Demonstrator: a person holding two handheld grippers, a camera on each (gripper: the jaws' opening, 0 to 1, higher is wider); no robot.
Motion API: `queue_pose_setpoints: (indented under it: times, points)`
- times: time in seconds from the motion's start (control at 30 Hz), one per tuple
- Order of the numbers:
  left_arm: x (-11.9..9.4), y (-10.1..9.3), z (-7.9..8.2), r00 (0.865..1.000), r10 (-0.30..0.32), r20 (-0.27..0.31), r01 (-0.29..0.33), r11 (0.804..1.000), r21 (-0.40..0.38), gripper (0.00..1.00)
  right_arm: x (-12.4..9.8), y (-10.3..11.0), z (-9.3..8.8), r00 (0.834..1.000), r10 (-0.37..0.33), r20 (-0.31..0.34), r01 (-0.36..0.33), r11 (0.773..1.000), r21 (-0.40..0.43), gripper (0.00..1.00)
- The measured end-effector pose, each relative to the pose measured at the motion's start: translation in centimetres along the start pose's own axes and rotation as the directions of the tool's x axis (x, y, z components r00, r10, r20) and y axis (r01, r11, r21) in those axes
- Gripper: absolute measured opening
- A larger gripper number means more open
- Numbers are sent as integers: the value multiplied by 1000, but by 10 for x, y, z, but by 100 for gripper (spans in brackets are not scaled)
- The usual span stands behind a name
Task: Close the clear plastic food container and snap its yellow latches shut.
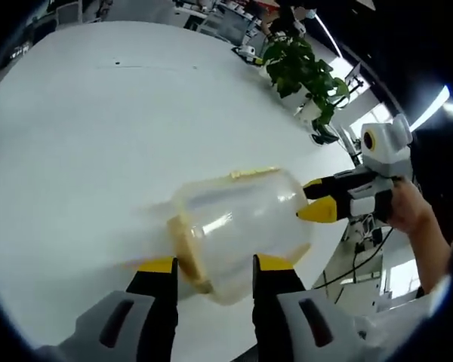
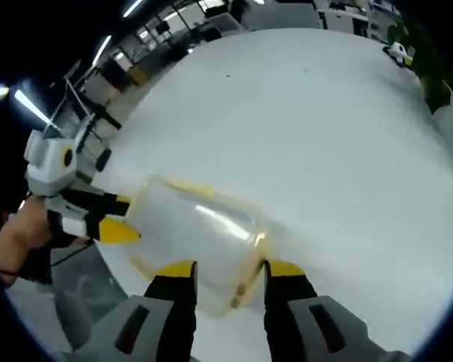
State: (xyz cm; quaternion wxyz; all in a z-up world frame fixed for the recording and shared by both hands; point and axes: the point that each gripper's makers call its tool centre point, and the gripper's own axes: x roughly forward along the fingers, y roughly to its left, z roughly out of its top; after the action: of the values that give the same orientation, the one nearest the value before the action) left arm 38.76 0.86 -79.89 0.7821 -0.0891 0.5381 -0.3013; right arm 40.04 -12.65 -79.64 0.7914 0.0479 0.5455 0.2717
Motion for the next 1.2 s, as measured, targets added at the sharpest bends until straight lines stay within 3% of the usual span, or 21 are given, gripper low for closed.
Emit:
queue_pose_setpoints:
  times: [0.1, 0.17, 0.37, 0.4, 0.43, 0.63, 1.2]
  points:
    - [2, 2, 0, 1000, -12, -1, 12, 1000, 2, 35, 1, -1, 0, 1000, 6, 10, -6, 1000, 13, 31]
    - [3, 0, 0, 1000, -21, -8, 21, 1000, 10, 33, 5, 0, -1, 999, 30, 17, -32, 994, 106, 30]
    - [4, -2, 0, 999, -38, 1, 38, 999, 3, 29, 4, 2, -1, 1000, 27, 9, -27, 996, 82, 30]
    - [8, -2, -3, 998, -67, 5, 67, 994, -86, 29, 4, 1, -2, 1000, 7, 9, -8, 998, 60, 30]
    - [7, 1, -3, 996, -87, 15, 87, 996, -26, 30, 3, 0, -2, 1000, 15, 7, -16, 997, 74, 31]
    - [5, 3, -2, 998, -62, 13, 62, 998, -14, 30, 3, 2, -2, 1000, 11, 10, -12, 997, 82, 31]
    - [4, 1, 1, 995, -96, -5, 96, 995, -31, 34, 2, 2, -3, 998, 1, 59, -9, 989, 147, 34]
